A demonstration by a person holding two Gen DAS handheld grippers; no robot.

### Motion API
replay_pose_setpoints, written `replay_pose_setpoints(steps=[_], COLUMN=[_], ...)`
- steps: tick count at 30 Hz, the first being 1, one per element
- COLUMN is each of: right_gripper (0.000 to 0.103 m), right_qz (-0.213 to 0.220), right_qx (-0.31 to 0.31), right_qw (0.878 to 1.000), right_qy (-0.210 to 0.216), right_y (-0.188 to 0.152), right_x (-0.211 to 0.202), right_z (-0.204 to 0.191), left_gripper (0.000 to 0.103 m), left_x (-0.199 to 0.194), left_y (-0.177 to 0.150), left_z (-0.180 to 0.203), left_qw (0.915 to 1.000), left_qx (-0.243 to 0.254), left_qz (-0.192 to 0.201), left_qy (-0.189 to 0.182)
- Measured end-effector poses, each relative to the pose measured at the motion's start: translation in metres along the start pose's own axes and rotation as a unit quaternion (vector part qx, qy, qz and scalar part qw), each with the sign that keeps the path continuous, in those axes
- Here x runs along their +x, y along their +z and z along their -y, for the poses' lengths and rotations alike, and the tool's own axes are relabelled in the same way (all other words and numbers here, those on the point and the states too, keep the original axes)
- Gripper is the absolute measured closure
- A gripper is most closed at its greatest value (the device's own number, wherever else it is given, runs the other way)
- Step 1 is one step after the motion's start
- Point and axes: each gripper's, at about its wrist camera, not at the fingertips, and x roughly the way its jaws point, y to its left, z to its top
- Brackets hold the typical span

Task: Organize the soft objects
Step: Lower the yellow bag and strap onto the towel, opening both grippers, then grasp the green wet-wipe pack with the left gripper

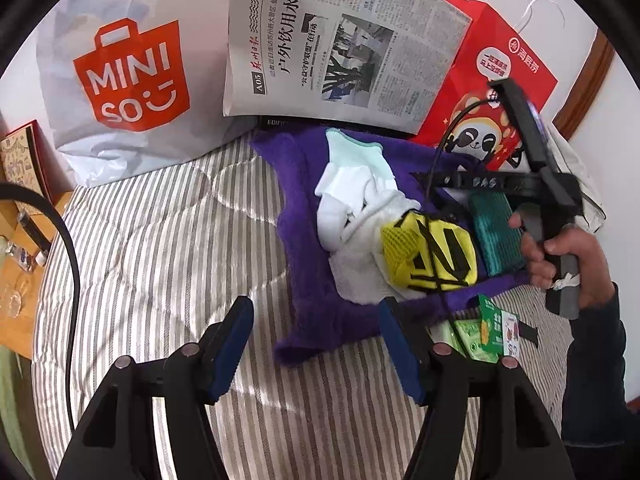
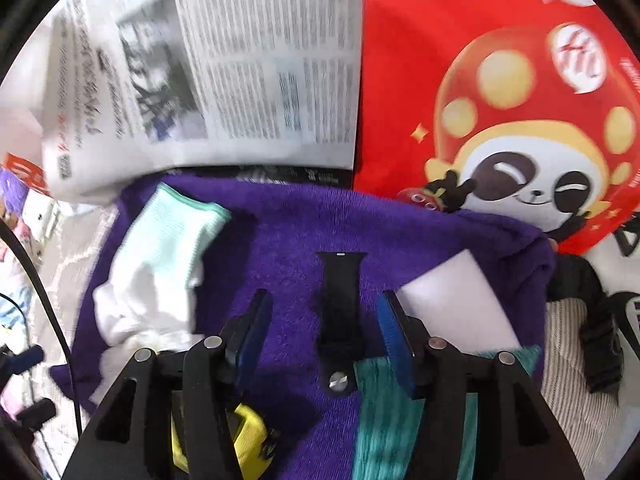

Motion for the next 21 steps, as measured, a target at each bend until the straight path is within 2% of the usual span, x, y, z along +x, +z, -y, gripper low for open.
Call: replay_pose_setpoints(steps=[3,5,11,12,17,21], right_gripper=[0.047,0.043,0.037,0.036,0.036,0.036], right_qz=[0.016,0.031,0.061,0.061,0.052,0.035], right_qx=[0.003,0.0,0.003,0.006,0.04,0.069], right_qw=[1.0,1.0,0.998,0.998,0.998,0.997], right_qy=[0.004,0.0,0.003,0.005,0.01,0.017], right_y=[-0.007,-0.017,-0.073,-0.075,-0.133,-0.173], right_x=[-0.023,-0.043,-0.1,-0.101,-0.118,-0.124], right_z=[0.003,0.003,0.019,0.025,0.046,0.064], left_gripper=[0.039,0.039,0.038,0.036,0.032,0.031], left_x=[-0.007,-0.01,-0.008,-0.007,0.003,0.016], left_y=[-0.008,-0.015,-0.031,-0.034,-0.048,-0.057], left_z=[0.014,0.021,0.05,0.056,0.086,0.111], left_qw=[1.0,0.9998,0.9992,0.999,0.9979,0.9976], left_qx=[0.005,0.01,0.028,0.03,0.046,0.059], left_qz=[-0.003,-0.007,-0.019,-0.02,-0.025,-0.023], left_qy=[-0.007,-0.013,-0.024,-0.027,-0.037,-0.03])
